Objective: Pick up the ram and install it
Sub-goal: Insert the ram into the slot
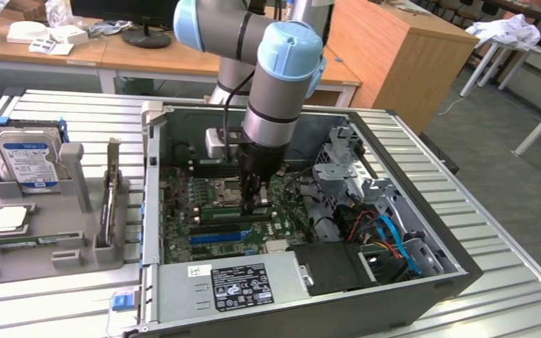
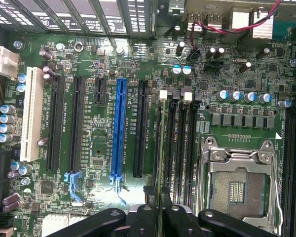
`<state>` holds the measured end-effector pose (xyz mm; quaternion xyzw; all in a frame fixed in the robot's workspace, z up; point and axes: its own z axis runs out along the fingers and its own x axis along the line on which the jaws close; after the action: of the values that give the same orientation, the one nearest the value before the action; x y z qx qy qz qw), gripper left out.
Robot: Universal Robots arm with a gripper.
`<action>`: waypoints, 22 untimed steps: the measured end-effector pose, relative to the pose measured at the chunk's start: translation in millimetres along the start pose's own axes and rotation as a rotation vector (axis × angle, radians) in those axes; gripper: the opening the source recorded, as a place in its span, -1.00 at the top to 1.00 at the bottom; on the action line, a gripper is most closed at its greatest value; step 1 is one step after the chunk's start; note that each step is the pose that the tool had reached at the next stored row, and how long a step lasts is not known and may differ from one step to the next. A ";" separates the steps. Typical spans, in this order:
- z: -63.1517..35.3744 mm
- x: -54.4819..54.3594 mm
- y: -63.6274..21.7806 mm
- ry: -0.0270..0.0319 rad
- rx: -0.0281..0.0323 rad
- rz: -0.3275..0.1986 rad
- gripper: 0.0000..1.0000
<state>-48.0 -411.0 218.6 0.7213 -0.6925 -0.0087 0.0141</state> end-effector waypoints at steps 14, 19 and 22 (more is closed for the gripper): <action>1.0 0.0 -0.1 0.0001 0.0003 0.000 0.72; 0.7 0.0 0.0 0.0001 -0.0001 0.000 0.58; -11.4 0.1 0.3 0.0001 0.0000 0.000 0.58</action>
<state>-47.9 -411.0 230.0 0.7211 -0.6926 -0.0086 0.0141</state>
